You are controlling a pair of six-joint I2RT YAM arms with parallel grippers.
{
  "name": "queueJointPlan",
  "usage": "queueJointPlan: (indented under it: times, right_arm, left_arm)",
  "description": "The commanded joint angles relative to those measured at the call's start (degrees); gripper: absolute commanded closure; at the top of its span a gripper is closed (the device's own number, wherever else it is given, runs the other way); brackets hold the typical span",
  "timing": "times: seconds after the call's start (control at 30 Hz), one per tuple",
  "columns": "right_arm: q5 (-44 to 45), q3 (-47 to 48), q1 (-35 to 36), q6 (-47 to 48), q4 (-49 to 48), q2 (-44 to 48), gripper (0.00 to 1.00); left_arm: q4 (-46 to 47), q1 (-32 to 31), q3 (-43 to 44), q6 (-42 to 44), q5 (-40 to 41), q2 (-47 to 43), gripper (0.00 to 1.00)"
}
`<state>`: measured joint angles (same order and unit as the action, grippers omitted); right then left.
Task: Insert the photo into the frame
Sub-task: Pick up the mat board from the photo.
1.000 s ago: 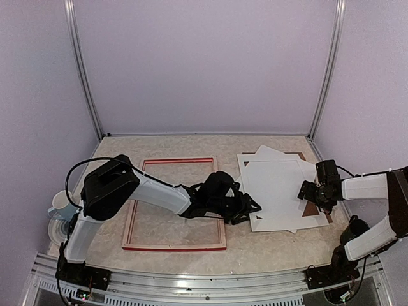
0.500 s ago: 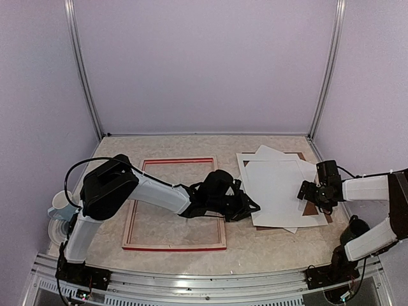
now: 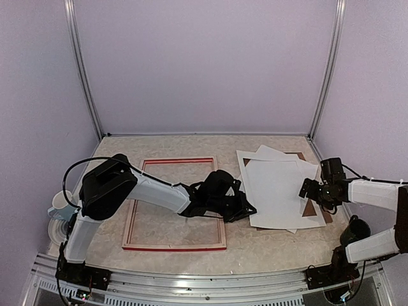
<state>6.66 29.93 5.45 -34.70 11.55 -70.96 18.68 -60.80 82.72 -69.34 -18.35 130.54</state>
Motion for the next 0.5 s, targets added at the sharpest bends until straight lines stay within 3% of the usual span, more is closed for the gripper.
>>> queueJointPlan:
  times: [0.0,0.47]
  right_arm:
    - [0.38,3.02,-0.35,1.29,3.56,2.92,0.01]
    - [-0.26,5.14,-0.36,2.18,5.24,5.57,0.01]
  left_arm:
    - [-1.78,0.26,0.45,3.82,2.10,-4.64,0.96]
    - [-6.85,1.56,-5.79,7.64,4.42,-13.78,0.99]
